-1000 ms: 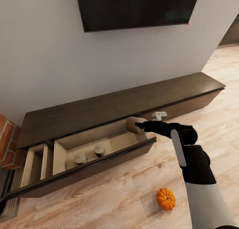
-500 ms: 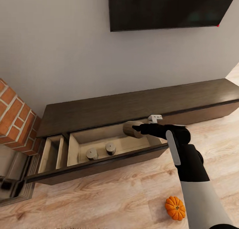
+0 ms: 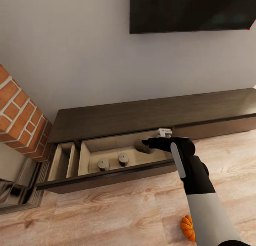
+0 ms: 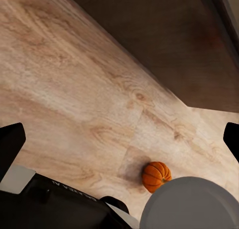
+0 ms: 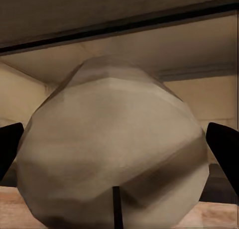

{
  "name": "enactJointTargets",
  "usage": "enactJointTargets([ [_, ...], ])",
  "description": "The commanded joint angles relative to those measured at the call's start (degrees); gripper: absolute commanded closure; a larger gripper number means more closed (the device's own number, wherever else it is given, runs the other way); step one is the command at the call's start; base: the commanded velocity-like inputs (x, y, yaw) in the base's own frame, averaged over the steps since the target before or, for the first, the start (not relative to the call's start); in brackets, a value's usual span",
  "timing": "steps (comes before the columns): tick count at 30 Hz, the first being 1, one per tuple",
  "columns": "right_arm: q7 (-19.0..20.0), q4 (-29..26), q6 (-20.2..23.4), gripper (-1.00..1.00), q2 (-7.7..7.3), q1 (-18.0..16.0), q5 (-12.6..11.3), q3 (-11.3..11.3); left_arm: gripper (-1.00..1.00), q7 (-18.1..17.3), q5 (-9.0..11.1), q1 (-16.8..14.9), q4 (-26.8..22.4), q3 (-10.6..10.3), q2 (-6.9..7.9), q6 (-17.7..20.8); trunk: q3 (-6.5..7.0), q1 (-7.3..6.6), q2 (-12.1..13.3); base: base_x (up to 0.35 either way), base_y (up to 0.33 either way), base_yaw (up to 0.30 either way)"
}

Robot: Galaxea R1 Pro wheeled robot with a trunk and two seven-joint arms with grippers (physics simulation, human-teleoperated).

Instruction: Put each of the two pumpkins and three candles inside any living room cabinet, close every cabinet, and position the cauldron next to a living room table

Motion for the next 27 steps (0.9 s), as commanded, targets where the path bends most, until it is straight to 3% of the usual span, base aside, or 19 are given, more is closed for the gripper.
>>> enactJointTargets([
  [1, -0.53, 0.43, 0.25, 1.00, 0.01, -0.04, -0.43, -0.14, -1.00, -0.24, 0.60, -0.01, -0.01, -0.16, 0.06, -0.21, -0.03, 0.00, -0.02, 0.000, 0.000, 0.002],
  [9, -0.96, 5.74, 0.25, 1.00, -0.25, -1.02, -0.51, -0.51, -1.00, -0.24, 0.68, -0.04, 0.00, -0.15, 0.05, -0.10, -0.03, 0.00, -0.02, 0.000, 0.000, 0.000],
  [19, -1.00, 7.00, 0.25, 1.00, -0.25, -1.54, -0.55, -0.48, -1.00, -0.16, 0.55, -0.03, 0.03, -0.19, -0.11, -0.17, -0.03, 0.00, -0.02, 0.010, 0.000, 0.000],
  [27, -1.01, 10.37, 0.25, 1.00, -0.14, -2.22, -0.52, -0.49, -1.00, -0.15, 0.58, -0.02, 1.27, -0.24, -0.28, -0.40, -0.03, 0.00, -0.02, 0.233, 0.000, 0.000],
])
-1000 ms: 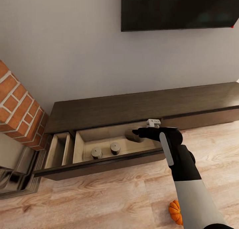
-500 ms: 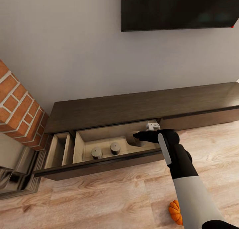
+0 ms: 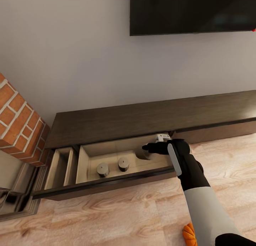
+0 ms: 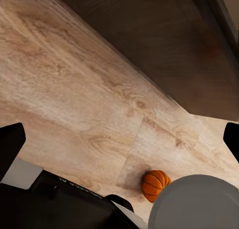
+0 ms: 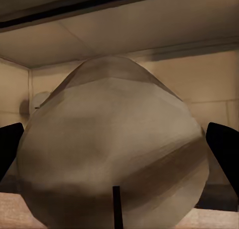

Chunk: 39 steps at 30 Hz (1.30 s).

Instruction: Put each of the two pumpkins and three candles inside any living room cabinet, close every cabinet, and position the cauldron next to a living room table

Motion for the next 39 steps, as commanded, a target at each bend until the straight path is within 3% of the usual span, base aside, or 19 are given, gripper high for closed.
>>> enactJointTargets([
  [1, -0.26, 2.84, 0.24, 1.00, 0.07, -1.07, -0.56, -0.01, -1.00, -0.24, 0.61, -0.03, 0.10, -0.17, 0.05, -0.25, -0.03, 0.03, -0.02, 0.279, 0.000, 0.000],
  [10, -1.90, 18.67, 0.24, 1.00, 0.31, -6.63, -0.40, 0.07, -1.00, -0.39, 0.87, -0.07, -0.30, -0.17, 0.61, 0.13, -0.03, 0.03, -0.02, 0.096, 0.000, 0.000],
  [13, -7.27, 19.66, 0.24, 1.00, 0.85, -6.90, -0.57, 0.08, -1.00, -0.42, 0.79, -0.07, 0.23, -0.42, 0.72, 0.25, -0.03, 0.03, -0.02, 0.007, 0.000, 0.000],
  [16, -9.14, 20.03, 0.24, 1.00, 1.34, -6.96, -0.66, 0.10, -1.00, -0.44, 0.75, -0.04, 0.87, -0.53, 0.61, 0.26, -0.03, 0.03, -0.02, 0.002, 0.000, 0.000],
  [22, -10.25, 22.11, 0.24, 1.00, 2.36, -7.04, -0.58, 0.15, -1.00, -0.44, 0.65, -0.02, 1.73, -0.59, 0.36, 0.16, -0.03, 0.03, -0.02, 0.038, 0.004, 0.000],
  [39, -10.58, 28.09, -0.22, 1.00, 3.22, -8.62, -0.45, 0.17, -1.00, -0.49, 0.80, -0.02, 2.81, -0.68, 0.46, 0.24, -0.03, 0.03, -0.02, 0.075, 0.017, 0.000],
])
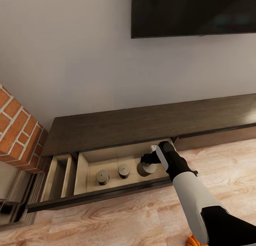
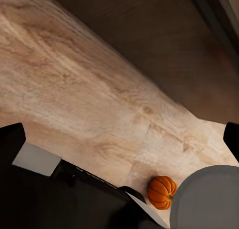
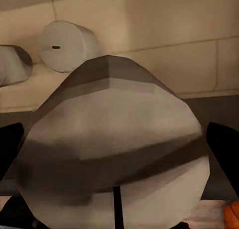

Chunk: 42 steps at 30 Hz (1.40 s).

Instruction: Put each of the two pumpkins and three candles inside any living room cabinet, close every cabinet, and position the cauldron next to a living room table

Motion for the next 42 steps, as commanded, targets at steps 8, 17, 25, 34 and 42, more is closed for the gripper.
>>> enactJointTargets([
  [8, -4.62, 11.72, -8.62, 1.00, 1.62, -3.89, -0.42, 0.06, -1.00, -0.21, 6.23, -0.01, -0.03, -0.28, 0.46, 3.24, -0.03, 0.01, -0.02, 0.070, 0.000, 0.000],
  [17, -7.87, 20.23, -14.47, 1.00, 1.99, -7.67, -0.90, -0.04, -1.00, -0.17, 8.78, -0.01, 0.37, -0.33, 0.51, 3.71, -0.03, 0.01, -0.02, 0.001, 0.000, 0.000],
  [25, -9.58, 20.92, -14.96, 1.00, 1.98, -8.13, -1.22, -0.26, -1.00, -0.17, 8.87, -0.01, 0.46, -0.27, 0.55, 3.74, -1.28, 1.55, -2.82, 0.000, 0.000, 0.000],
  [34, -9.66, 20.87, -14.97, 1.00, 1.98, -8.16, -1.18, -0.39, -1.00, -0.17, 8.66, -0.01, 0.46, -0.33, 0.59, 3.79, -2.72, 3.31, -6.03, 0.000, 0.000, 0.000],
  [42, -9.75, 20.51, -14.97, 1.00, 1.99, -8.16, -1.08, -0.43, -1.00, -0.30, 8.08, -0.01, 3.20, -0.36, 0.23, 3.74, -2.76, 3.31, -6.03, 0.000, 0.000, 0.000],
])
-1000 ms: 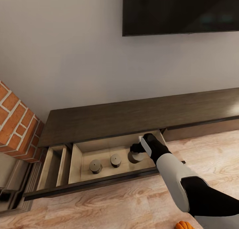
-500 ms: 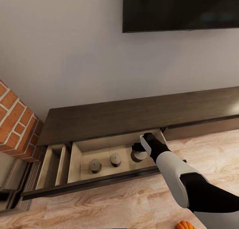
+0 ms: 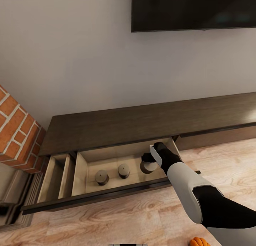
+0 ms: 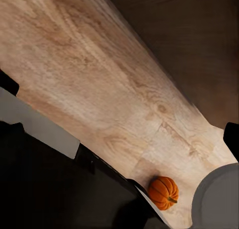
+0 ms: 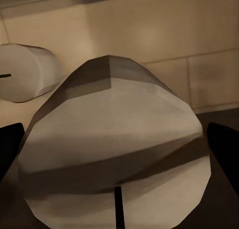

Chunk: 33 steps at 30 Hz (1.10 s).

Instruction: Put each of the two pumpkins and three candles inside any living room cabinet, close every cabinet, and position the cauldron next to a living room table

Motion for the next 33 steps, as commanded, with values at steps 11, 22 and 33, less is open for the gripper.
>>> enactJointTargets([
  [11, -0.72, -0.16, 0.20, 1.00, -0.07, -0.01, -0.58, 0.20, -1.00, -0.56, 0.46, -0.01, 1.28, -0.27, -0.42, -0.36, -0.90, 0.00, -0.02, 0.000, 0.000, 0.000],
  [22, -0.81, 0.31, -2.23, 1.00, -0.12, -1.42, -0.63, 0.14, -1.00, -0.54, 0.43, -0.01, 1.37, -0.32, -0.51, -0.44, -1.91, 0.00, -0.02, 0.000, 0.000, 0.000],
  [33, -0.82, 0.49, -4.57, 1.00, -0.16, -1.59, -0.58, 0.14, -1.00, -0.61, 0.49, 0.01, 1.37, -0.33, -0.52, -0.46, -2.93, 0.00, -0.02, 0.000, 0.000, 0.000],
])
